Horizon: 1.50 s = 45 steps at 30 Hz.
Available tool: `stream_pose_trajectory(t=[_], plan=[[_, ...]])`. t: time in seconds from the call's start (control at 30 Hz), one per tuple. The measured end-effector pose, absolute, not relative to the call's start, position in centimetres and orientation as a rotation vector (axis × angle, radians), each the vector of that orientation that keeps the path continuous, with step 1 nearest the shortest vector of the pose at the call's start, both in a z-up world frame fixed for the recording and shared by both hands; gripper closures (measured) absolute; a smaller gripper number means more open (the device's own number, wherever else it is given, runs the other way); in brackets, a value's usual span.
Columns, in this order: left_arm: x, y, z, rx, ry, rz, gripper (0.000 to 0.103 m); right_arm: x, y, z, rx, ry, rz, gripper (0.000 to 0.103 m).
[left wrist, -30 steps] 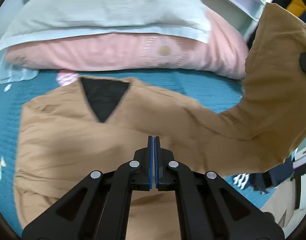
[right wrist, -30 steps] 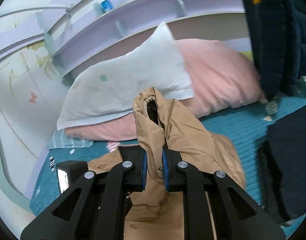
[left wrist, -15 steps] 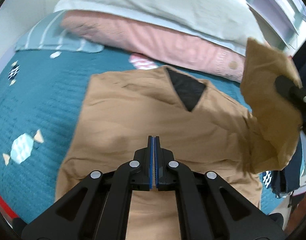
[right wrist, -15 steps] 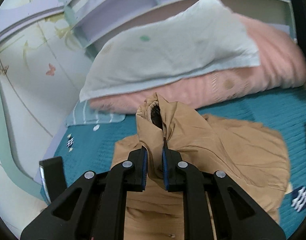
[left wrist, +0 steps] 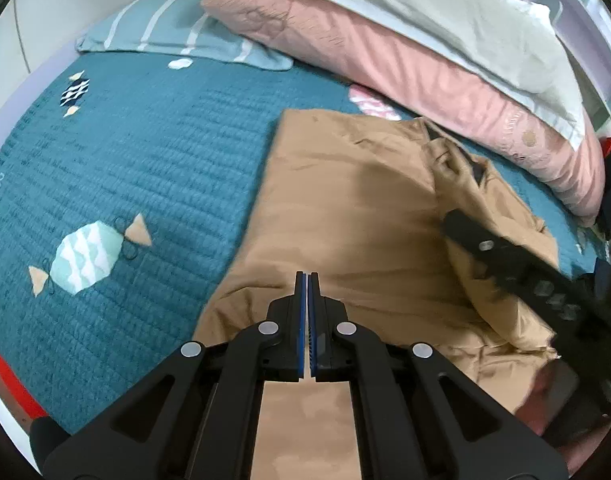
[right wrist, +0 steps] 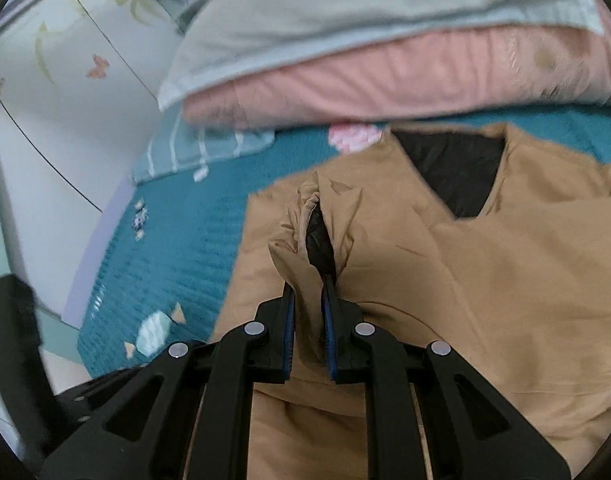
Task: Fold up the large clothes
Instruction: 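Lift the sleeve with the right tool and lay it across the shirt body, then open, then pinch the folded shirt edges with both tools and smooth them flat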
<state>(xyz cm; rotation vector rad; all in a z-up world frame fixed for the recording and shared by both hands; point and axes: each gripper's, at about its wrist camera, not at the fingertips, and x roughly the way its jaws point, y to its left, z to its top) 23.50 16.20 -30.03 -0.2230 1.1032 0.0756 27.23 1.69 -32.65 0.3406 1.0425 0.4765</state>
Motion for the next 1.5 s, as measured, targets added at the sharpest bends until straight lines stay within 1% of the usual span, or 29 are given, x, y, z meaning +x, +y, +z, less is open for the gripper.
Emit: stream_pose_trajectory(t=[0.03,0.07,0.1,0.17,0.2,0.3,0.4,0.57,0.6,0.63,0.67,0.73,0.77,0.8,0.83,0.9,1.0,1.07,1.17,1.2,1.33,1.4,1.5], plan=[[23.4,16.5,-30.2,-0.229,1.109,0.084,0.101,27.5,2.1,-33.5,0.339,1.085,0.497,0.086],[23.4,16.7,-30.3,-0.234,1.113,0.088,0.101,27.7,2.4,-34.1,0.345,1.126,0.514,0.076],[23.4,16.9,-30.4,-0.239,1.117,0.093,0.101,27.6,2.5,-34.8,0.379,1.167,0.551,0.052],[23.4,17.2,-30.2,-0.237,1.115,0.101,0.101,27.0,2.0,-34.5,0.441,1.155,0.576,0.025],[23.4,17.3,-30.0,-0.238,1.111,0.100,0.101,26.6,1.5,-33.7,0.435,1.121,0.559,0.018],[23.6,17.3,-29.2,-0.243,1.094,0.100,0.101,25.8,0.3,-31.3,0.367,1.056,0.534,0.015],[23.9,16.5,-28.1,-0.249,1.071,0.079,0.101,25.1,-1.9,-29.1,0.310,0.990,0.445,0.015],[24.8,12.3,-26.8,-0.240,1.030,-0.015,0.101,23.7,-7.2,-26.6,0.213,0.857,0.215,0.015],[25.1,11.2,-26.7,-0.232,1.025,-0.040,0.101,23.3,-8.4,-26.2,0.196,0.825,0.157,0.015],[25.2,10.2,-26.8,-0.224,1.020,-0.057,0.101,22.8,-9.7,-26.0,0.186,0.788,0.113,0.018],[25.4,8.6,-26.9,-0.214,1.008,-0.089,0.101,22.7,-10.3,-26.0,0.183,0.774,0.103,0.031],[25.7,6.1,-27.5,-0.202,0.994,-0.145,0.101,22.5,-11.8,-26.8,0.166,0.775,0.053,0.066],[25.7,5.0,-27.9,-0.194,0.987,-0.172,0.101,22.6,-12.3,-27.2,0.163,0.780,0.038,0.075],[25.7,3.9,-28.3,-0.180,0.974,-0.197,0.101,22.7,-13.0,-28.0,0.166,0.780,0.022,0.089],[25.8,2.5,-28.9,-0.161,0.949,-0.223,0.101,22.7,-13.4,-28.5,0.161,0.777,0.008,0.096],[26.1,0.9,-30.2,-0.144,0.938,-0.258,0.101,23.0,-13.8,-30.2,0.150,0.781,0.018,0.102],[26.8,-0.8,-32.6,-0.171,0.945,-0.335,0.101,23.4,-13.9,-32.7,0.188,0.810,0.059,0.103],[27.3,-0.6,-34.7,-0.199,0.963,-0.355,0.101,23.8,-14.1,-34.7,0.222,0.842,0.072,0.103],[27.3,-0.5,-38.2,-0.147,1.002,-0.348,0.102,23.8,-13.8,-37.4,0.156,0.877,0.111,0.103],[26.9,-0.4,-38.7,-0.135,0.982,-0.367,0.101,23.6,-14.0,-37.8,0.137,0.883,0.140,0.103],[26.0,1.3,-37.9,-0.083,0.943,-0.341,0.101,22.6,-16.8,-37.1,0.076,0.844,0.056,0.103],[25.6,3.5,-38.0,-0.048,0.920,-0.284,0.101,22.9,-20.2,-38.2,0.134,0.871,-0.022,0.103],[26.1,6.5,-38.5,-0.112,0.937,-0.268,0.101,23.0,-23.1,-38.9,0.205,0.892,-0.079,0.103]])
